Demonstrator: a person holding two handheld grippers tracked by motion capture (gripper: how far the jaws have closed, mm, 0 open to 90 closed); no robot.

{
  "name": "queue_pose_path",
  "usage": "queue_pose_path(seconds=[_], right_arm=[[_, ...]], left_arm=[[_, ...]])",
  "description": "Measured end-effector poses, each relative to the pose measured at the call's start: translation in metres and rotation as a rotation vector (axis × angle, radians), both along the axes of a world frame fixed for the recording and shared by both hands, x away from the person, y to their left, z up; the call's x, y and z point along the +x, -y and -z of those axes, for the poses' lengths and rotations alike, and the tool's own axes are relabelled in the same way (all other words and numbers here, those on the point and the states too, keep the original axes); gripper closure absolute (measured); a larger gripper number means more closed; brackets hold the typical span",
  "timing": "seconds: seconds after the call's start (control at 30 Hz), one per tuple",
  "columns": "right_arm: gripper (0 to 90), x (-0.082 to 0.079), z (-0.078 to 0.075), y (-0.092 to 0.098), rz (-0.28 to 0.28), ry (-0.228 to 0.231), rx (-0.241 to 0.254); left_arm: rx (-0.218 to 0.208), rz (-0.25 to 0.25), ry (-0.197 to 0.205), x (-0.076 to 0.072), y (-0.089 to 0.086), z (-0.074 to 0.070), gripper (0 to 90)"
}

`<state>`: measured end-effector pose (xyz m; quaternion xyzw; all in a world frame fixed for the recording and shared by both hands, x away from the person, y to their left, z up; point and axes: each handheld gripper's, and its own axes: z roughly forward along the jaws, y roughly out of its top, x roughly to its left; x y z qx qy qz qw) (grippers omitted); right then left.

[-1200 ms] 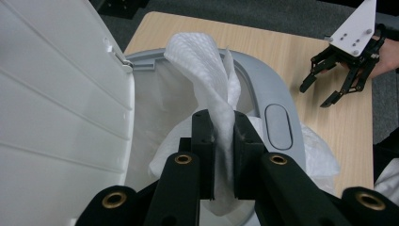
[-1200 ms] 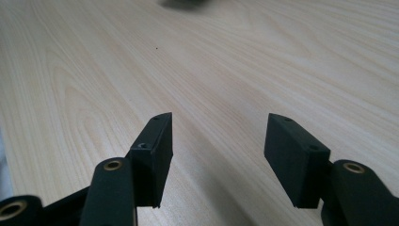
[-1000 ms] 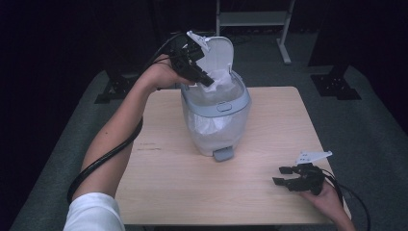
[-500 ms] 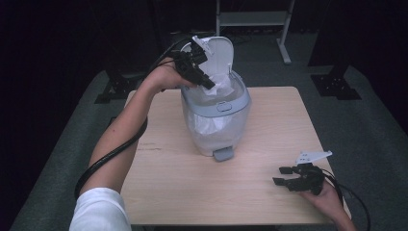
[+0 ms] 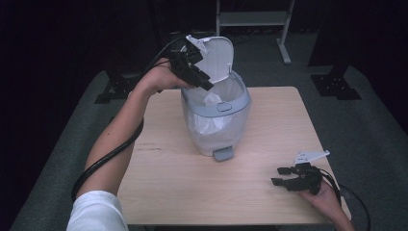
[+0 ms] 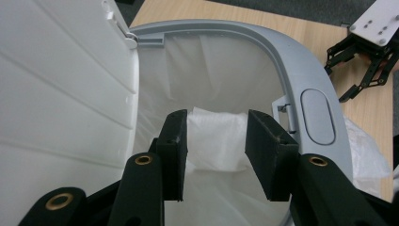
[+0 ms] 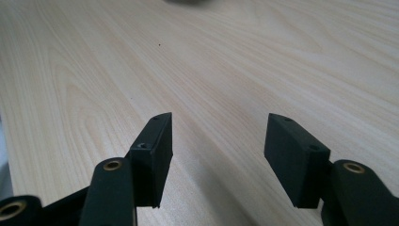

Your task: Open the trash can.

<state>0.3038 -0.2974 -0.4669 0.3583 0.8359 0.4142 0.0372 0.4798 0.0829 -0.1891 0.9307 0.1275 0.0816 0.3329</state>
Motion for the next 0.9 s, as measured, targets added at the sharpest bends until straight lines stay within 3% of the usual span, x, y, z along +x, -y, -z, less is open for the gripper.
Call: queue_pose_path(seconds=[0.57, 0.9], right_arm=[[41.0, 0.0, 0.001, 0.005, 0.031, -0.002, -0.007], [41.0, -0.001, 0.0, 0.006, 0.044, 0.007, -0.017]], left_arm=[[-0.07, -0.024, -0.008, -0.012, -0.05, 0.001, 68.5], [-0.077, -0.065, -0.016, -0.005, -0.077, 0.006, 68.4]])
